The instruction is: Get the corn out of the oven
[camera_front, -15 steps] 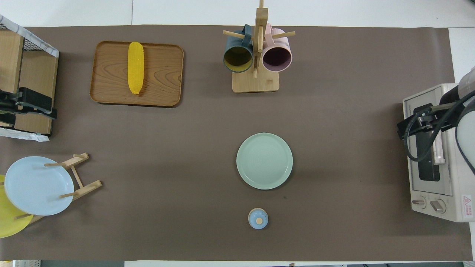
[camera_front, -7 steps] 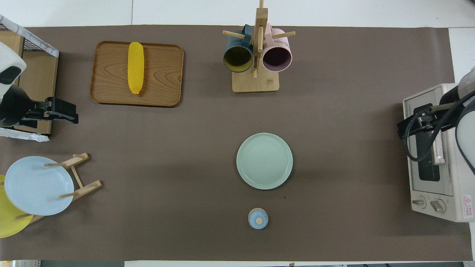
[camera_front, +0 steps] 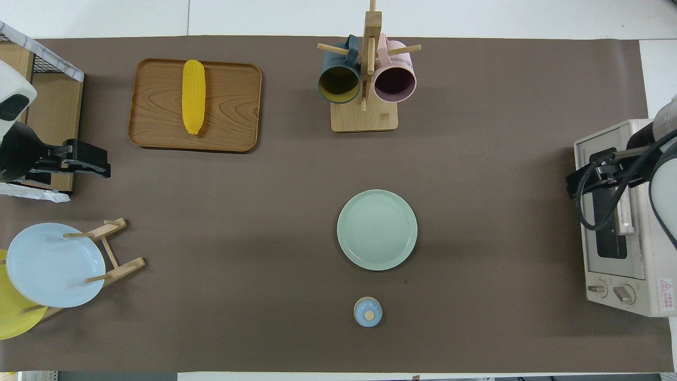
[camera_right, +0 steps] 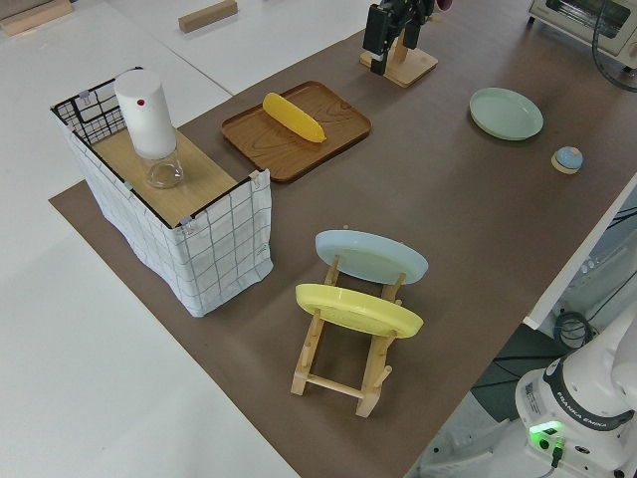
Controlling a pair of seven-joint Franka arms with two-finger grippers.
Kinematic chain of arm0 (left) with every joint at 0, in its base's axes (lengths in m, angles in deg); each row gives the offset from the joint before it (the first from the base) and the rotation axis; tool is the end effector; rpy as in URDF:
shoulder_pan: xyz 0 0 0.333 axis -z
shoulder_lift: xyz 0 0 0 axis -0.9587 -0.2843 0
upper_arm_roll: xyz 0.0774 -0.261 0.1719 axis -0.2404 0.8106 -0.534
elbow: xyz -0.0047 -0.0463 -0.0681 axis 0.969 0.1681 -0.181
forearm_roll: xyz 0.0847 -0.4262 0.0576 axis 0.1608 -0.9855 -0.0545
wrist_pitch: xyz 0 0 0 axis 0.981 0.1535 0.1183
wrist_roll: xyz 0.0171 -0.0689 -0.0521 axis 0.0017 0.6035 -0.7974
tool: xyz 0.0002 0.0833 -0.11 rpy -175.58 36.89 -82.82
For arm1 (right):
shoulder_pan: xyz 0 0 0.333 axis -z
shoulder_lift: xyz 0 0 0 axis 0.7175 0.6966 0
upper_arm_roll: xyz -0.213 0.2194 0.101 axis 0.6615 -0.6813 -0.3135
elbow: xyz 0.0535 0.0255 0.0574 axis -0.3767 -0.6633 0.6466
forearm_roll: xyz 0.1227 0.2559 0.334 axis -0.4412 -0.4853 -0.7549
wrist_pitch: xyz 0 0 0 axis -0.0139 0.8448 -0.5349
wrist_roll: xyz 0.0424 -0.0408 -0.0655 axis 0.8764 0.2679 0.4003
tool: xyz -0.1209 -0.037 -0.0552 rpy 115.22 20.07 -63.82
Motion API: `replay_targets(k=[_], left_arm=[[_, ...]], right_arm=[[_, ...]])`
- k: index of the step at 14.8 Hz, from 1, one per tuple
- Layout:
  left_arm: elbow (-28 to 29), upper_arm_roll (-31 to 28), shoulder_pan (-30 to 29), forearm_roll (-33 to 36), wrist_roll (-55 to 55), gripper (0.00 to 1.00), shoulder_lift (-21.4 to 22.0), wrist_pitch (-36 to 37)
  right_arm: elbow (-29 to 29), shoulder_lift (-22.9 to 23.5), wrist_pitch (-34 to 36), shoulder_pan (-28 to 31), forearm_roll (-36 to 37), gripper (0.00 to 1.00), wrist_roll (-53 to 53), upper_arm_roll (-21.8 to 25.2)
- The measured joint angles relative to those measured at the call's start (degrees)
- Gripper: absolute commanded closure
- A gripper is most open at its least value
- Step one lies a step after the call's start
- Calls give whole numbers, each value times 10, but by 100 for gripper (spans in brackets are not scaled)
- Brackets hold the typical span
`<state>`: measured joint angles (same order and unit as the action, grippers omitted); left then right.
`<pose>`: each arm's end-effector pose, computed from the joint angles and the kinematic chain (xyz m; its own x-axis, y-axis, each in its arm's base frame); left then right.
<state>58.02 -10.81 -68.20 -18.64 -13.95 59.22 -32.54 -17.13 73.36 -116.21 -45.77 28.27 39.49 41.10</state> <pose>0.5827 -0.0734 0.5770 0.9976 0.0292 -0.0635 0.0301 -0.9994 0.0144 0.5841 0.0107 0.5614 0.9676 0.1479 -0.2047 0.1548 -0.9878 0.0183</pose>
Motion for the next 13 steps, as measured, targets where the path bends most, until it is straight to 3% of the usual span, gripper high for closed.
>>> replay_targets(k=[13], left_arm=[[15, 3, -3, 0, -1, 0, 15, 1]], right_arm=[[0, 0, 0, 0, 0, 0, 0, 0]])
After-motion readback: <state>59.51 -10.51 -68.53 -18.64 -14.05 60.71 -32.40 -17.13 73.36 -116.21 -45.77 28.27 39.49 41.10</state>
